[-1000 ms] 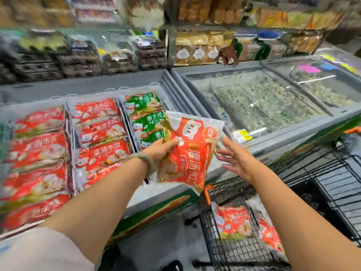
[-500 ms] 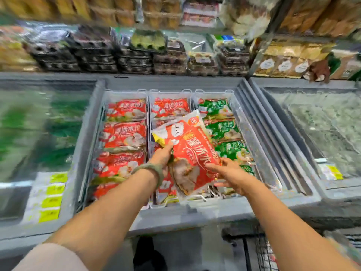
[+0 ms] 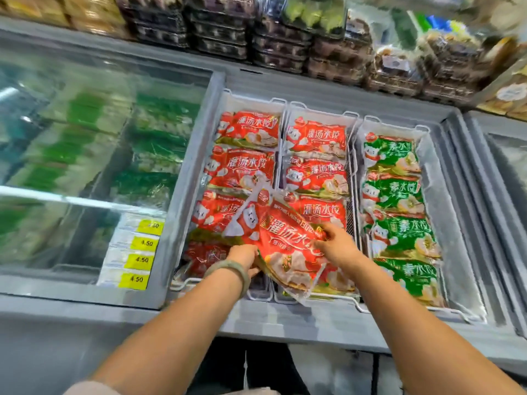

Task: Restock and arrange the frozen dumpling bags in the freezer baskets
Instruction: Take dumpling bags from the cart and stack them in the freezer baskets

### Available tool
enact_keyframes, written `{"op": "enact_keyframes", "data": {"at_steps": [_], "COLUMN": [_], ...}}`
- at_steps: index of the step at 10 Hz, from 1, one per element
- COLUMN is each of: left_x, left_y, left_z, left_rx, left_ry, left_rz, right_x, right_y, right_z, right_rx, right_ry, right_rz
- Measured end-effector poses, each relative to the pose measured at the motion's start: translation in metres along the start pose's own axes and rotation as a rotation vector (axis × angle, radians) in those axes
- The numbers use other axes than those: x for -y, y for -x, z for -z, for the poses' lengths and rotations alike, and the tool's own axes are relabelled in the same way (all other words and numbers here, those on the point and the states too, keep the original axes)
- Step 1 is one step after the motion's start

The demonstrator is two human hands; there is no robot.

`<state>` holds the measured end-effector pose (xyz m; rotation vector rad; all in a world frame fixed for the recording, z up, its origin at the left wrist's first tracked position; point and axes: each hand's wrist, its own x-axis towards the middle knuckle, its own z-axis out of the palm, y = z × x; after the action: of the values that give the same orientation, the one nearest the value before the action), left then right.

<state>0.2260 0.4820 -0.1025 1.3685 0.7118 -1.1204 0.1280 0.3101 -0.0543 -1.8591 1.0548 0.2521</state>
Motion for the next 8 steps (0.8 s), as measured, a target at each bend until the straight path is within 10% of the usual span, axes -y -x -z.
{"op": "enact_keyframes", "data": {"at_steps": [4, 8], "left_x": [0.014, -0.008], "left_y": [-0.012, -0.029], "left_z": [0.056, 0.047], "left_rx": [-0.422, -0.298], "left_ry": [-0.163, -0.28], "left_rz": [-0.07, -0.056], "right_x": [0.038, 0.002], "right_y": [-0.048, -0.055], "right_z": [-0.087, -0.091], "right_rx": [0.436, 0.346], "right_ry": [0.496, 0.455], "right_rz": [0.255, 0.011]}}
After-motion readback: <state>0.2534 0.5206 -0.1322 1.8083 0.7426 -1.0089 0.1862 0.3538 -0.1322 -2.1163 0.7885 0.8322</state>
